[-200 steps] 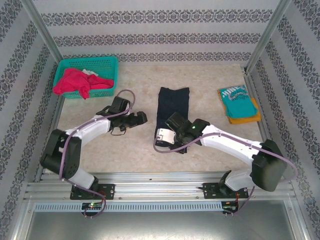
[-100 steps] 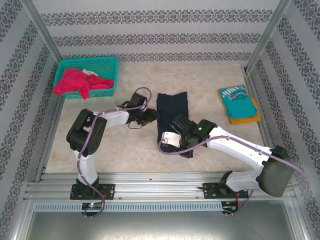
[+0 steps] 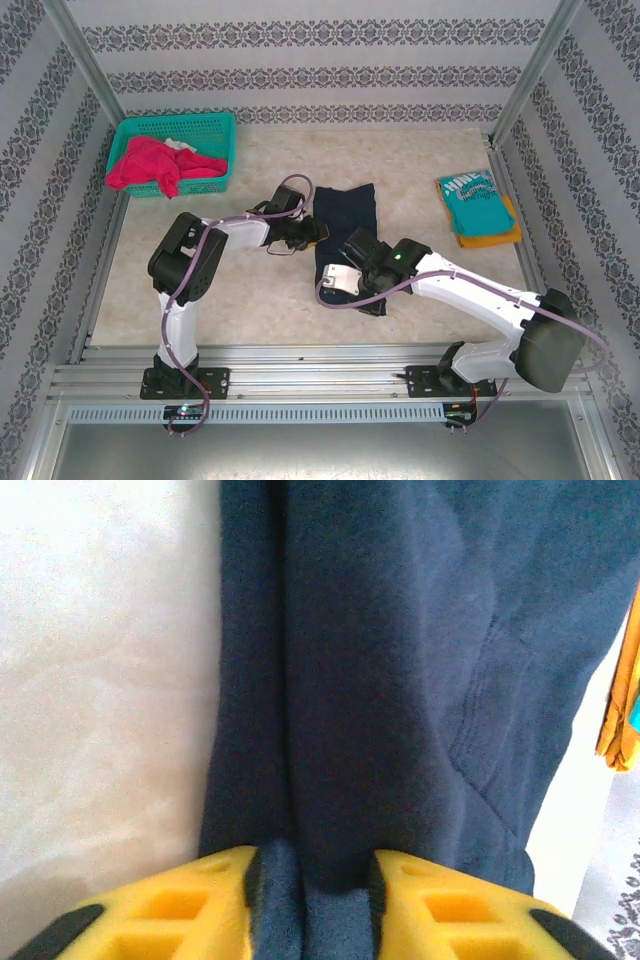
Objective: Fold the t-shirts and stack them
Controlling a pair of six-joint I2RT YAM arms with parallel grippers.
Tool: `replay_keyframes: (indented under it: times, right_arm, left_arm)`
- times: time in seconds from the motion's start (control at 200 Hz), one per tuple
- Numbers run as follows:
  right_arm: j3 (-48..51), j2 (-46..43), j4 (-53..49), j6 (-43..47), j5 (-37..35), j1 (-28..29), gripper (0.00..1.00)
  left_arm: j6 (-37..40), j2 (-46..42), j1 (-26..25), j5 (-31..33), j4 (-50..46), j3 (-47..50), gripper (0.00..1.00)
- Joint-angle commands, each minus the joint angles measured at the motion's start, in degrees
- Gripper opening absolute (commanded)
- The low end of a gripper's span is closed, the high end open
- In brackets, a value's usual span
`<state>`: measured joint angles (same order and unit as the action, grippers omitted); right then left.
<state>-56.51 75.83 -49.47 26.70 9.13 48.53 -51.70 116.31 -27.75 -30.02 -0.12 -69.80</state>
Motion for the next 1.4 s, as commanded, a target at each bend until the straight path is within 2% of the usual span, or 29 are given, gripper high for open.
replay_keyframes:
  times: [0.0, 0.135, 0.25, 0.32, 0.495, 0.669, 0.994, 1.399]
  right_arm:
    - [-1.93, 0.57, 0.35, -0.77, 1.15, 0.28, 0.0]
    - [-2.46, 0.38, -0.06, -0.28, 1.07, 0.25, 0.0]
    - [-3.36, -0.78, -2.29, -0.16, 2.27, 0.25, 0.0]
    - [-4.37, -1.5, -4.23, -0.89, 4.52, 0.33, 0.0]
    - [-7.87, -2.36, -9.33, -2.06, 8.09, 1.61, 0.0]
    - [-12.42, -0.95, -11.37, 1.73, 3.55, 0.9, 0.0]
    - [-21.09, 7.07, -9.22, 10.26, -0.07, -7.65, 0.0]
    - [-31.29, 17.83, -3.74, 16.5, -3.94, -16.08, 0.0]
  left_arm:
    - [-0.6, 1.63, -0.47, -0.81, 0.36, -0.66, 0.28]
    - [0.26, 1.43, -0.47, 0.87, -1.62, 0.64, 0.23]
    - [1.88, 0.96, -0.47, 1.53, -4.69, 1.64, 0.06]
    - [3.14, 0.53, -0.47, 1.48, -6.99, 2.47, 0.0]
    - [6.58, -1.82, -0.47, -1.27, -7.79, 7.92, 0.0]
    - [9.4, -3.73, -0.47, -3.42, -7.96, 13.07, 0.0]
    - [11.1, -0.99, -0.27, -3.26, -8.95, 14.69, 0.0]
    - [9.91, 1.0, 1.87, -5.34, -7.22, 16.89, 0.0]
